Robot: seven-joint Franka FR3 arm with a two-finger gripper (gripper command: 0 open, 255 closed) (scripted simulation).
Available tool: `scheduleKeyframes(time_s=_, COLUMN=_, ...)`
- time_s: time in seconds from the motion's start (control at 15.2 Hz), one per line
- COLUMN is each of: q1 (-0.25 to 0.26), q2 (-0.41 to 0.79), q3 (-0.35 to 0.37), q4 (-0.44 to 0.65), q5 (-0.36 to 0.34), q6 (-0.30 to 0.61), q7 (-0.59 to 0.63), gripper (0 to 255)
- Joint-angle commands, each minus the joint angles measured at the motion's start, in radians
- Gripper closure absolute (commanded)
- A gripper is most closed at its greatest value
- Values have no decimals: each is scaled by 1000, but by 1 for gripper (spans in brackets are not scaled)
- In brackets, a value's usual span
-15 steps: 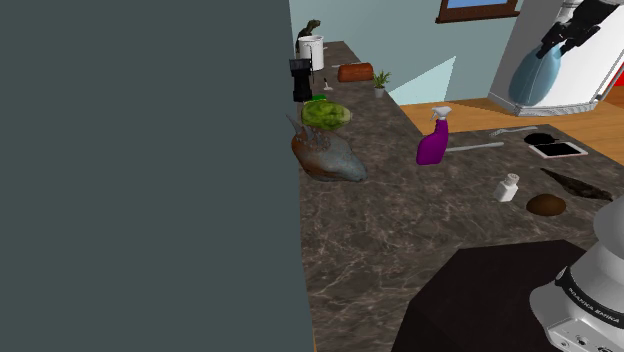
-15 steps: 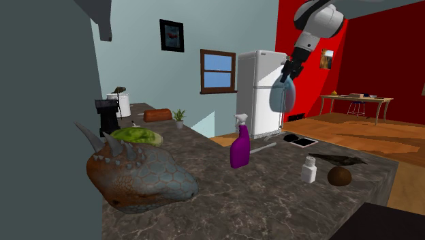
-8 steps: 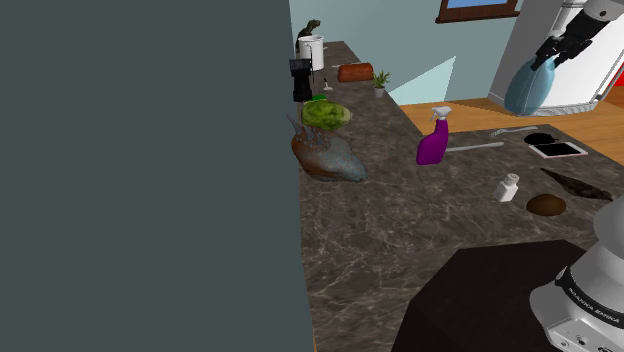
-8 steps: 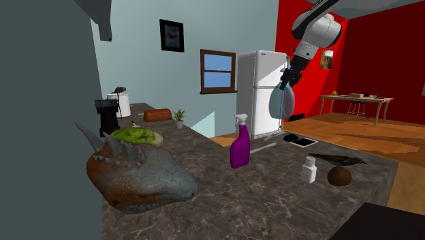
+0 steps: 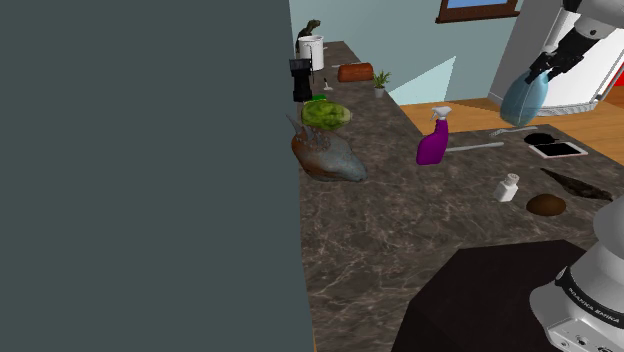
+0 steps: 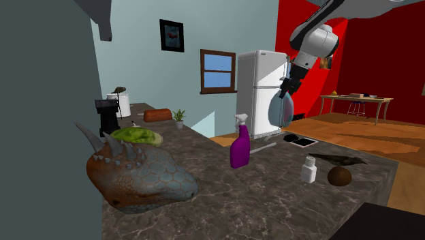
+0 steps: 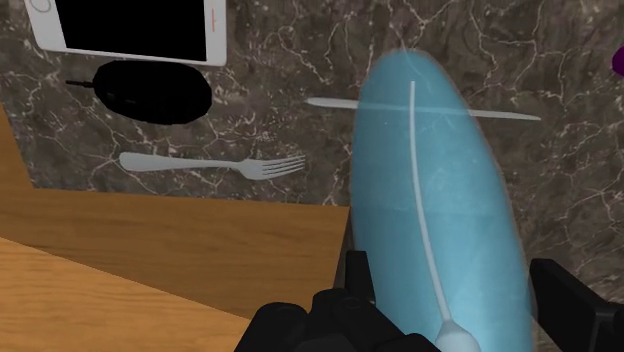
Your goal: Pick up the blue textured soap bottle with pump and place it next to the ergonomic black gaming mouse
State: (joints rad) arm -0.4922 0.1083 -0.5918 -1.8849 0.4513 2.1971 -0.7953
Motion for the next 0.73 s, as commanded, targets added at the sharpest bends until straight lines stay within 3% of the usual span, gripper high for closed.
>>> scheduleKeyframes(time_s=0.0, q1=1, q2=6, q3=3, q4=-18, q5=11, q6=23, q7=-11, gripper=255)
scheduleKeyframes(time_s=0.66, q1=-8, q2=61, q3=18, q4=-89, q5=91, q6=124, q7=-90, gripper=255)
